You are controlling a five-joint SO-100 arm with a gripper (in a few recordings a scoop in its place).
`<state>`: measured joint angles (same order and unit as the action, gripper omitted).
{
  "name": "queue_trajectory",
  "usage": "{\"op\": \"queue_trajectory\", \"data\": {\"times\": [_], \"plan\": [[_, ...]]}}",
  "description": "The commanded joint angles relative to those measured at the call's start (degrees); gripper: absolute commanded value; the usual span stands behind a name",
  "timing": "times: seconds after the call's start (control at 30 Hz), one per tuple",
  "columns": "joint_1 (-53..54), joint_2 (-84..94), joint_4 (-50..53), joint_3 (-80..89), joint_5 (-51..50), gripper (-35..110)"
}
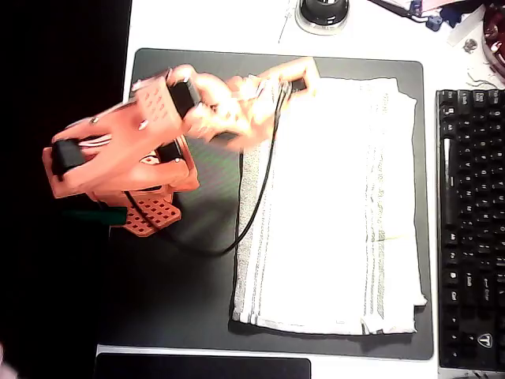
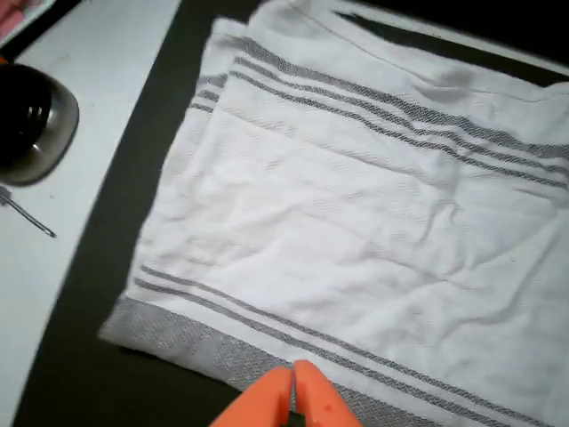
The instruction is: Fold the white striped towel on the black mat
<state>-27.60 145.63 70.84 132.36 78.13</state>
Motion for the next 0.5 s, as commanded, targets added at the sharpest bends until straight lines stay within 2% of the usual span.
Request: {"op": "queue_trajectory", "data": {"times": [0.0, 0.2, 0.47], "plan": [[-4.66, -12.74, 0.79, -11.34, -4.22, 0], [-9.14, -32.43, 1.32, -27.51, -9.93, 0], [-9.67, -59.33, 4.31, -49.04, -17.49, 5]]}}
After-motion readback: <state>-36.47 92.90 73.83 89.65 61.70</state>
